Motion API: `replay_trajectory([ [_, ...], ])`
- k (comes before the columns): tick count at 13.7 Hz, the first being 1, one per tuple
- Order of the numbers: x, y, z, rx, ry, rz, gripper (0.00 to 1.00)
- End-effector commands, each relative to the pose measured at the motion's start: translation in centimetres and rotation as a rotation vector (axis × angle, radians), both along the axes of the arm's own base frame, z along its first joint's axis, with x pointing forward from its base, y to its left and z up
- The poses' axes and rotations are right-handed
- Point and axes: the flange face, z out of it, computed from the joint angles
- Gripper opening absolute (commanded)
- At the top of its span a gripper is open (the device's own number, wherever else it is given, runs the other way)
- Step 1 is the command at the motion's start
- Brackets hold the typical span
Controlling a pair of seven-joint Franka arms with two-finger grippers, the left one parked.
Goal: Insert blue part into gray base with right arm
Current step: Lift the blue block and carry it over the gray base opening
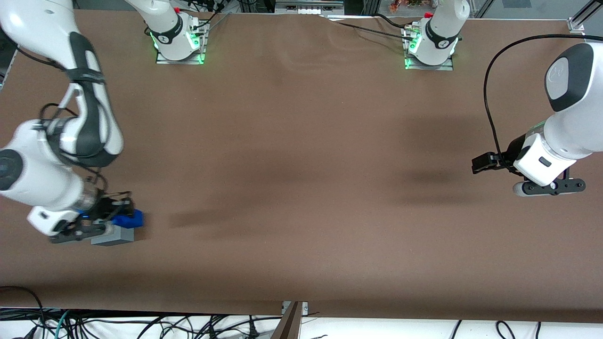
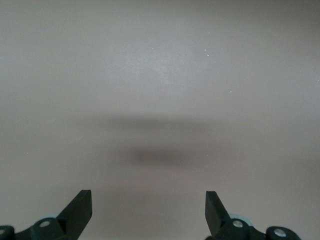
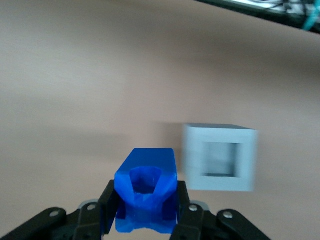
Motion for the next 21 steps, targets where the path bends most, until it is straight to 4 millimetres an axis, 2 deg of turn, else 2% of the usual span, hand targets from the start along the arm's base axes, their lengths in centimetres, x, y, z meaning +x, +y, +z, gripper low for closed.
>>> replay_trajectory([
  [1,0.1,-3.0,-0.3,0.01,0.008,0.054,0.31],
  [3,0.3,-4.9,-2.0,0.008,0.011,0.059,0.31],
  [6,0.9,-6.2,-3.2,-0.004,-0.029,0.095,0.31],
  [8,0.9,-6.5,-4.1,-0.002,-0.02,0.094,0.31],
  [18,0.8,-8.5,-5.9,0.047,-0.026,0.027,0.31],
  [21,0.7,-9.3,-7.1,0.052,-0.014,0.01,0.31],
])
